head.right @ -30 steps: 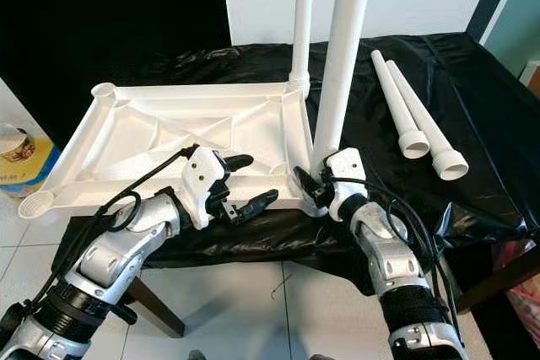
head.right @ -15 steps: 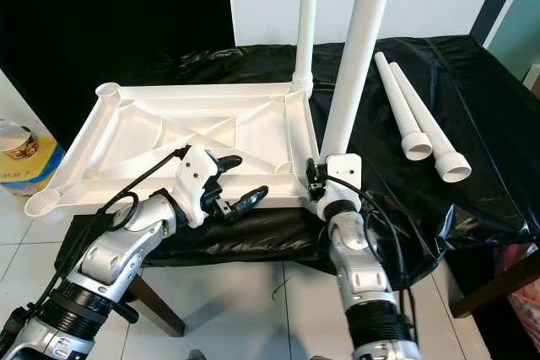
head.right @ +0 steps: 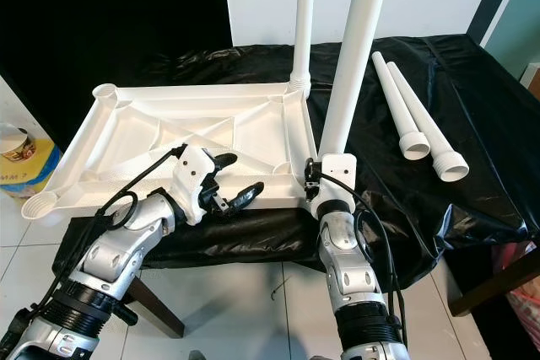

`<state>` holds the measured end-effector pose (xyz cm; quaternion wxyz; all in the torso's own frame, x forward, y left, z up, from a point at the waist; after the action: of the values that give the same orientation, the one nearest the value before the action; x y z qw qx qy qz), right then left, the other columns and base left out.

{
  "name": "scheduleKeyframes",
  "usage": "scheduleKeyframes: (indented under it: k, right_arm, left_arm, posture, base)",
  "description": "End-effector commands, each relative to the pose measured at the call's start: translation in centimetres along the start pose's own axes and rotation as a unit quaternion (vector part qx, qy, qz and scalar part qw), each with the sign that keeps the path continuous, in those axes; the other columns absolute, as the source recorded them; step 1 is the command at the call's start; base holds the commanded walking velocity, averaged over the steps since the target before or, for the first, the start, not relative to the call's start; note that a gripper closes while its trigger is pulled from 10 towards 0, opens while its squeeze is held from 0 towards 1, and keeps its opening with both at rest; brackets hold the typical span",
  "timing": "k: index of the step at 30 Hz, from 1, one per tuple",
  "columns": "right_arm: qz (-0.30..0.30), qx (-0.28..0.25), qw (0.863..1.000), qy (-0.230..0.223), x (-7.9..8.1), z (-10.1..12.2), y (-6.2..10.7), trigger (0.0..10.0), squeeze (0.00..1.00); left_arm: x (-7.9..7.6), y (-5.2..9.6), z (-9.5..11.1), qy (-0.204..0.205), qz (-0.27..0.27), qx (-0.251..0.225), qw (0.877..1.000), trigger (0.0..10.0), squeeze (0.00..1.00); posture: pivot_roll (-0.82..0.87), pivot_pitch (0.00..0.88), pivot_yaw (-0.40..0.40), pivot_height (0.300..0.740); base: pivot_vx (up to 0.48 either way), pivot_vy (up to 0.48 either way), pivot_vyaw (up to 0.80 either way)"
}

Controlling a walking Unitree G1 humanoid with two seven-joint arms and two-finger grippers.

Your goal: Building children table

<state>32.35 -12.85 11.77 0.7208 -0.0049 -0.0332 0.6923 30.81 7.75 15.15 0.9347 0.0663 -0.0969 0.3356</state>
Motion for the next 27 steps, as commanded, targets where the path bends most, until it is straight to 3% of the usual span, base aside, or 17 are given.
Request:
scheduleKeyframes:
  k: [1, 2, 3, 13, 14, 15, 16, 18, 22, 27]
  right_arm:
    - [0.000, 0.022, 1.000, 0.006, -0.1, -1.0, 0.3, 10.0, 0.00]
    - [0.006, 0.019, 1.000, 0.007, 0.0, -0.9, 0.3, 10.0, 0.00]
    - [0.014, 0.015, 1.000, 0.006, -0.1, -0.7, 0.3, 10.0, 1.00]
    - [0.140, -0.010, 0.990, 0.021, -0.9, 0.5, 0.6, 10.0, 1.00]
    - [0.172, -0.012, 0.985, 0.026, -1.0, 0.7, 0.6, 10.0, 0.35]
    - [0.211, -0.011, 0.977, 0.030, -1.1, 0.8, 0.7, 10.0, 0.00]
    - [0.211, -0.011, 0.977, 0.030, -1.1, 0.8, 0.7, 10.0, 0.00]
    - [0.266, -0.011, 0.963, 0.044, -1.3, 0.9, 0.7, 10.0, 0.00]
    - [0.313, -0.004, 0.947, 0.067, -1.8, 1.0, 0.1, 10.0, 0.00]
    - [0.344, 0.006, 0.936, 0.076, -1.9, 1.0, -0.6, 10.0, 0.00]
  left_arm:
    - [0.4, 0.0, 0.1, -0.008, 0.016, 0.001, 1.000, 10.0, 0.00]
    - [0.4, -0.1, 0.1, -0.009, 0.016, 0.001, 1.000, 10.0, 0.00]
    - [0.4, -0.1, 0.1, -0.010, 0.015, -0.001, 1.000, 10.0, 0.00]
    - [0.2, -0.3, 0.1, -0.015, 0.018, -0.006, 1.000, 10.0, 0.00]
    - [0.2, -0.3, 0.1, -0.015, 0.018, -0.005, 1.000, 10.0, 0.00]
    - [0.2, -0.2, 0.0, -0.015, 0.018, -0.004, 1.000, 10.0, 0.00]
    - [0.2, -0.2, 0.0, -0.015, 0.018, -0.004, 1.000, 10.0, 0.00]
    - [0.2, -0.1, 0.0, -0.016, 0.017, -0.002, 1.000, 10.0, 0.00]
    - [0.2, -0.1, 0.0, -0.016, 0.019, -0.001, 1.000, 10.0, 0.00]
    - [0.1, -0.1, 0.0, -0.016, 0.019, -0.002, 1.000, 10.0, 0.00]
  posture:
    - [-0.05, 0.000, 0.026, 0.740]
    - [-0.05, 0.000, 0.026, 0.740]
    - [-0.06, 0.000, 0.024, 0.740]
    - [-0.06, 0.000, 0.016, 0.740]
    - [-0.06, 0.000, 0.017, 0.740]
    - [-0.06, 0.000, 0.018, 0.740]
    - [-0.06, 0.000, 0.018, 0.740]
    - [-0.06, 0.000, 0.020, 0.740]
    - [-0.05, 0.000, 0.020, 0.740]
    - [-0.05, 0.002, 0.018, 0.740]
  base:
    - [0.000, 0.000, 0.00]
    - [0.000, 0.000, 0.00]
    - [0.000, 0.000, 0.00]
    - [0.000, 0.000, 0.00]
    - [0.000, 0.000, 0.00]
    - [0.000, 0.000, 0.00]
    - [0.000, 0.000, 0.00]
    - [0.000, 0.000, 0.00]
    - [0.000, 0.000, 0.00]
    - [0.000, 0.000, 0.00]
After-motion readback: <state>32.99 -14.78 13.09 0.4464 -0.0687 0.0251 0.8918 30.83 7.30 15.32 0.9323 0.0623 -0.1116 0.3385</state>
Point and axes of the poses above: a point about 5 cm out from each wrist's last joint towards the gripper, its own y axis pointing back from the gripper into the wrist, its own z axis along the axis of the wrist's last joint, x = y × z, the point moved 2 cm from there along -y, pointing out of the wrist towards the gripper, and after that the axes turned 1 degree about -y, right-handed, at the moved point
